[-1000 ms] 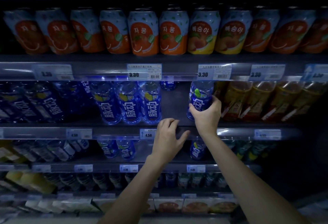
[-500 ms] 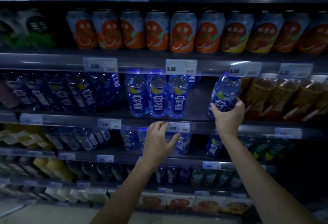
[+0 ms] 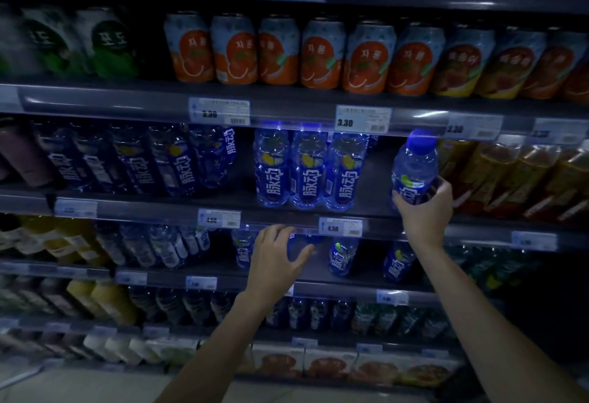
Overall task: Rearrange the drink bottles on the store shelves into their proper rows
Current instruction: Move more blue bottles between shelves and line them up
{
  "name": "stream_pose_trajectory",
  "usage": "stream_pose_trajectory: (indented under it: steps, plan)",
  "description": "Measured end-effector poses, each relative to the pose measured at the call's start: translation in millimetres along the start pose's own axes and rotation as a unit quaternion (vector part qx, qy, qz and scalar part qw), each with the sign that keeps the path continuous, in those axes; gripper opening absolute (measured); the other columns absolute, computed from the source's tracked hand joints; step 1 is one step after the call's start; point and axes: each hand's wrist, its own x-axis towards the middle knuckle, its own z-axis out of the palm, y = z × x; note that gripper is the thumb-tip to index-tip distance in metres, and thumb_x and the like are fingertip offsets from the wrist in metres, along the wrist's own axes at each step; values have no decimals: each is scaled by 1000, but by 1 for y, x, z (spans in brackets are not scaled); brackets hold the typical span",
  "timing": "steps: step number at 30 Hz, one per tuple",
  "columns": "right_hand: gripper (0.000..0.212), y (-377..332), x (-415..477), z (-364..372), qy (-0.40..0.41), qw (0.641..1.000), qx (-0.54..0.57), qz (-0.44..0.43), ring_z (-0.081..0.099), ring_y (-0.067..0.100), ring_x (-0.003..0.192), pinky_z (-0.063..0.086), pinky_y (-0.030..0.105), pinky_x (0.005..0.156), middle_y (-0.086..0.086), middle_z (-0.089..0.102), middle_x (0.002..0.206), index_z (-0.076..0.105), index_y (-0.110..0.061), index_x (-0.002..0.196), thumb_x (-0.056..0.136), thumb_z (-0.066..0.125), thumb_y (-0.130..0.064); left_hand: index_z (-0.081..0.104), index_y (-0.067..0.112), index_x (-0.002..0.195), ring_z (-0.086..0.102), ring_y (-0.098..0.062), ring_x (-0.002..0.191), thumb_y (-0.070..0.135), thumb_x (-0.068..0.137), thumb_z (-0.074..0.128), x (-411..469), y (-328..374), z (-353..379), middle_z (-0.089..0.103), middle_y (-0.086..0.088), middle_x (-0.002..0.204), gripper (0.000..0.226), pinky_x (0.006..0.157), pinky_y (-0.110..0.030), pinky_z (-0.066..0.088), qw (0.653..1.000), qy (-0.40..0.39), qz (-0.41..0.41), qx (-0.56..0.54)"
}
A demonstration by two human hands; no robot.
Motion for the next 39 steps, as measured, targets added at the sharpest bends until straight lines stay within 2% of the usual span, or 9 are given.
stream_pose_trajectory:
  steps: [3, 7, 12, 15, 19, 23, 28, 31, 39]
  plan:
    - [70, 1, -12, -2, 5, 1000, 7, -27, 60, 13, 103, 51, 23, 85, 1, 58, 118, 47, -13, 124, 67, 88, -16, 53, 12, 129, 40, -21, 124, 49, 91, 56, 1, -2, -1, 51, -6, 128, 53, 103, -39, 36, 1000, -3, 0, -9]
    - [68, -7, -28, -4, 9, 998, 8, -61, 55, 3, 102, 43, 11, 87, 3, 57, 119, 48, -13, 124, 68, 87, -18, 53, 13, 129, 40, -22, 123, 49, 91, 57, 1, -8, -2, 50, -6, 128, 53, 102, -40, 37, 1000, -3, 1, -20]
    - [66, -19, -67, -4, -15, 999, 30, -43, 53, -10, 106, 42, 6, 87, -17, 52, 115, 43, -36, 120, 71, 87, -25, 50, 13, 132, 40, -22, 124, 53, 90, 54, -3, -22, -2, 48, -6, 131, 58, 104, -39, 35, 1000, -11, -8, -19]
    - [65, -14, -102, 1, -51, 998, 43, -16, 56, -7, 104, 43, 4, 81, -9, 57, 117, 47, -32, 122, 71, 87, -25, 47, 15, 134, 40, -22, 124, 55, 90, 53, -11, -34, -2, 48, -5, 133, 60, 105, -39, 35, 1000, -16, -9, -21]
    - [65, 1, -152, 16, -96, 994, 43, -1, 55, -9, 103, 43, 4, 82, -19, 56, 115, 48, -33, 120, 69, 87, -26, 48, 15, 133, 42, -23, 121, 55, 89, 55, -19, -56, 0, 49, -5, 129, 60, 103, -42, 36, 999, -25, -26, -11]
    - [70, 24, -195, 39, -140, 988, 46, 51, 55, -9, 105, 44, 4, 82, -16, 57, 117, 48, -28, 124, 66, 86, -35, 46, 17, 133, 37, -22, 124, 57, 89, 53, -30, -83, 6, 45, -3, 132, 60, 104, -43, 36, 998, -36, -49, -20]
    - [70, 56, -232, 69, -185, 978, 18, 94, 57, -5, 105, 45, 6, 81, -12, 60, 118, 49, -27, 123, 66, 90, -25, 50, 12, 130, 43, -21, 121, 52, 87, 59, -38, -112, 19, 51, -4, 127, 59, 103, -42, 39, 998, -24, -61, -13]
    - [72, 77, -243, 87, -188, 976, -5, 110, 60, 3, 104, 48, 10, 81, -4, 62, 117, 51, -22, 122, 63, 92, -19, 51, 11, 129, 43, -19, 120, 52, 87, 60, -40, -125, 31, 52, -4, 126, 60, 103, -38, 39, 997, -22, -70, -27]
    - [74, 123, -231, 137, -184, 971, -22, 152, 60, 12, 111, 54, 41, 92, -6, 59, 122, 47, -30, 126, 66, 89, -29, 50, 12, 130, 41, -17, 122, 52, 85, 61, -35, -162, 72, 50, -2, 127, 61, 102, -36, 39, 994, -16, -95, -54]
